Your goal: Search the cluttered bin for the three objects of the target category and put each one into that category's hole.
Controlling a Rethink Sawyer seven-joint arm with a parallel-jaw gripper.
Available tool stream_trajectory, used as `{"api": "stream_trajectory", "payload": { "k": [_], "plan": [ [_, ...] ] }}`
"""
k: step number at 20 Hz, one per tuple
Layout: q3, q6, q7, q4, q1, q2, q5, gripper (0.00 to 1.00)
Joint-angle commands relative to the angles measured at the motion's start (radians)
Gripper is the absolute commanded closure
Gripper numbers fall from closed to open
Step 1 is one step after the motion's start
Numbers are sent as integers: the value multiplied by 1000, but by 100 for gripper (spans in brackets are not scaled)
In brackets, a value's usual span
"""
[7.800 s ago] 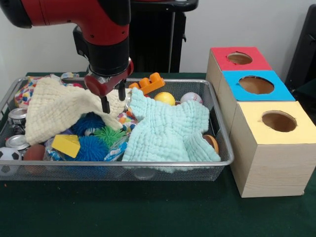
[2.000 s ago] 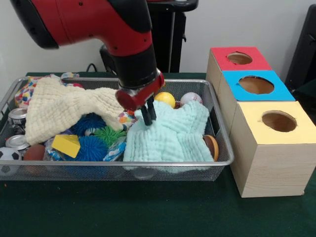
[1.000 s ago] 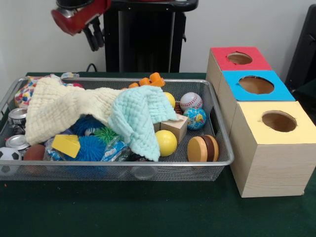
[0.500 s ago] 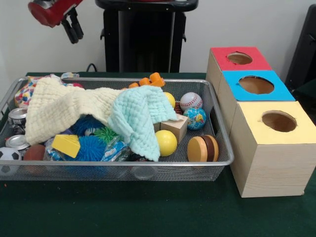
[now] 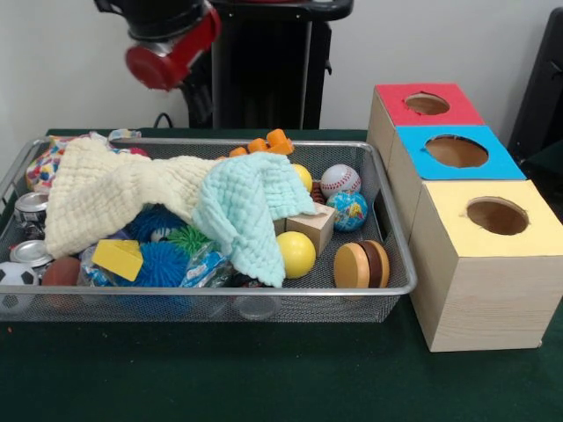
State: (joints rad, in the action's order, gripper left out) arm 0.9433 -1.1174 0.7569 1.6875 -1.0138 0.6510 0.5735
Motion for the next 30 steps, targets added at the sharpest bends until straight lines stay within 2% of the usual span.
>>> {"api": "stream_trajectory", "payload": {
  "k": [1,5,7,8,9,13,15,22,26,30],
  "plan": [
    [-58,36,111,12,84,-24,-17,100],
    [-87,72,67,-8,93,-46,11,100],
    [-108,116,5,-22,87,-85,79,100],
    [-96,127,-18,-12,69,-99,67,100],
    [-92,126,-27,-10,62,-106,57,0],
    [-114,100,-18,-28,77,-94,76,0],
    [-120,77,-67,-47,86,-78,117,0],
    [-109,59,-126,-50,69,-72,136,0],
    [-111,93,-127,-54,65,-84,166,0],
    [-113,169,-80,-43,67,-122,195,0]
  ]
}}
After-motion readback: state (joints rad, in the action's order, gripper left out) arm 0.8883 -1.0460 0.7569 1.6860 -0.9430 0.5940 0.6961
